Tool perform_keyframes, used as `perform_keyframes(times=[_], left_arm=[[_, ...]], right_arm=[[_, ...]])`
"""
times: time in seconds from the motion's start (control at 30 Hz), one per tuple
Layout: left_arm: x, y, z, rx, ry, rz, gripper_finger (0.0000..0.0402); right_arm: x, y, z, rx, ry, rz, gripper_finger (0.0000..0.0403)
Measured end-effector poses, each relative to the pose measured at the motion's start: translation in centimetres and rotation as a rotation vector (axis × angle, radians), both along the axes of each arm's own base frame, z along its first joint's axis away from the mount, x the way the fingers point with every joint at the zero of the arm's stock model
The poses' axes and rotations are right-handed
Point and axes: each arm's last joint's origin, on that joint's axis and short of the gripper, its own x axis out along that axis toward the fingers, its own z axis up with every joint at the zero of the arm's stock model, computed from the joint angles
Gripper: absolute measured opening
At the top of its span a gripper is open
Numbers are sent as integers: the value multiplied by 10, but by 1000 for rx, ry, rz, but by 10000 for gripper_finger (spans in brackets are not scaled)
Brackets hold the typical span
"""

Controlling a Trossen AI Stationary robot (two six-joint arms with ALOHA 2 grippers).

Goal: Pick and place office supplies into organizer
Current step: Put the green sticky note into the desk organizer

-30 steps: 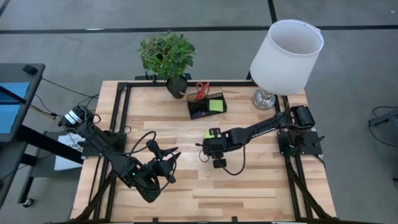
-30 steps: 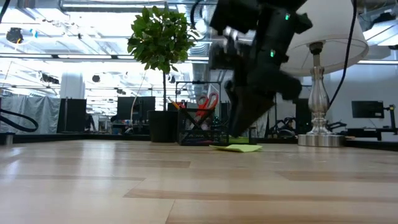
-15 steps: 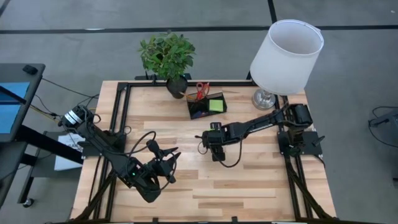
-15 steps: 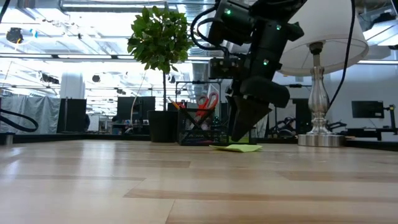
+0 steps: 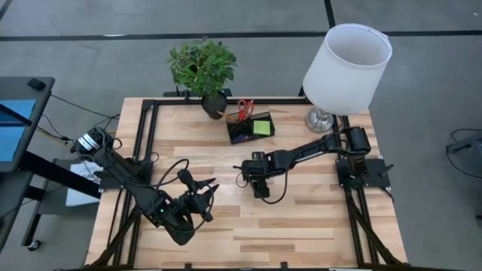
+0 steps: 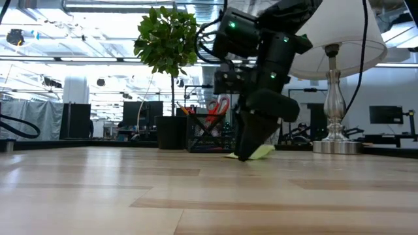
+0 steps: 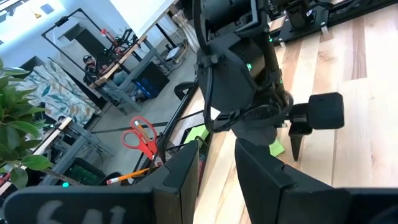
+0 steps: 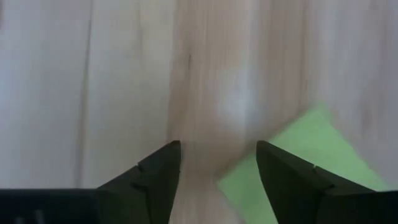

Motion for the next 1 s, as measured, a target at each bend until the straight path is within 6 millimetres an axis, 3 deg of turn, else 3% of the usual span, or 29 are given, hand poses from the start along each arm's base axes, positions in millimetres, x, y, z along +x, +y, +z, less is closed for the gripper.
perform_keyframes(times=[0.13,0.27,0.6,1.0], left_arm=[[0,0,0,-5,4,-5,98],[0,0,0,-8,7,-10,98],[0,0,0,-9,13,-13,98],[0,0,0,-8,13,-14,98]], right_arm=[[1,-4,-13,1,39,-11,212],[2,-7,-14,3,38,-21,209],[-4,-15,-1,-42,33,-48,191],[-7,-16,0,-59,51,-54,183]])
